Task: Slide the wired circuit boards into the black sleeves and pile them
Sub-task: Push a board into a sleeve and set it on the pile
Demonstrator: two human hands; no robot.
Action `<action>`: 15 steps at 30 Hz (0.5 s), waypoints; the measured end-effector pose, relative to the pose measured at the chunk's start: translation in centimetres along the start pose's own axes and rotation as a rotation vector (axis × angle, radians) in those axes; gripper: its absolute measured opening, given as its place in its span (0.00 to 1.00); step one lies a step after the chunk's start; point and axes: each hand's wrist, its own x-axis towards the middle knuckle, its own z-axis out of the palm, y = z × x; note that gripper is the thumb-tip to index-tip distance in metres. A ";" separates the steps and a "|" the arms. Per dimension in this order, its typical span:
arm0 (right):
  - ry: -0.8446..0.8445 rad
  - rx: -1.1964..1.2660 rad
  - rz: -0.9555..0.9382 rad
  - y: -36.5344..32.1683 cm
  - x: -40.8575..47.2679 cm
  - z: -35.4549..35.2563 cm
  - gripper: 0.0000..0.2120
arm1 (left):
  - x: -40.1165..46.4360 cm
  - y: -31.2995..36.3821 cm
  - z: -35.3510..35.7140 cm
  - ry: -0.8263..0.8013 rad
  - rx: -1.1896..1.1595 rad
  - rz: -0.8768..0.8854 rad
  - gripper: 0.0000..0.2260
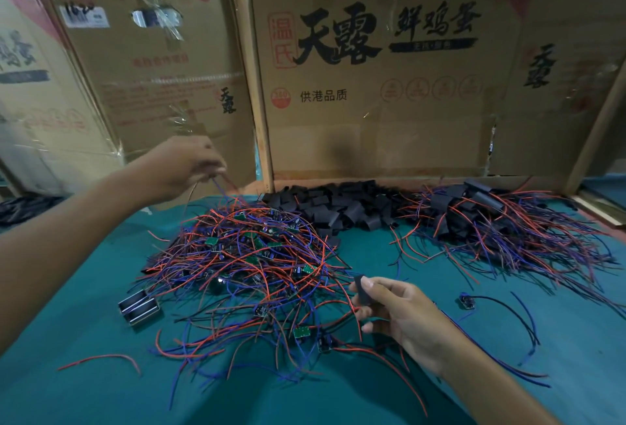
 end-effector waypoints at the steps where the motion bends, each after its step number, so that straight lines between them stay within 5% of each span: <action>1: 0.001 0.001 0.003 0.0 0.0 0.0 0.25 | 0.2 0.2 -0.6 0.068 -0.075 -0.076 0.02; 8: 0.012 0.022 -0.002 -0.2 -0.1 0.2 0.21 | -0.3 4.2 -1.5 0.013 -0.672 -0.450 0.10; 15: 0.046 0.017 -0.004 -0.5 -0.2 0.2 0.22 | -2.4 10.6 2.4 0.348 -1.417 -0.704 0.11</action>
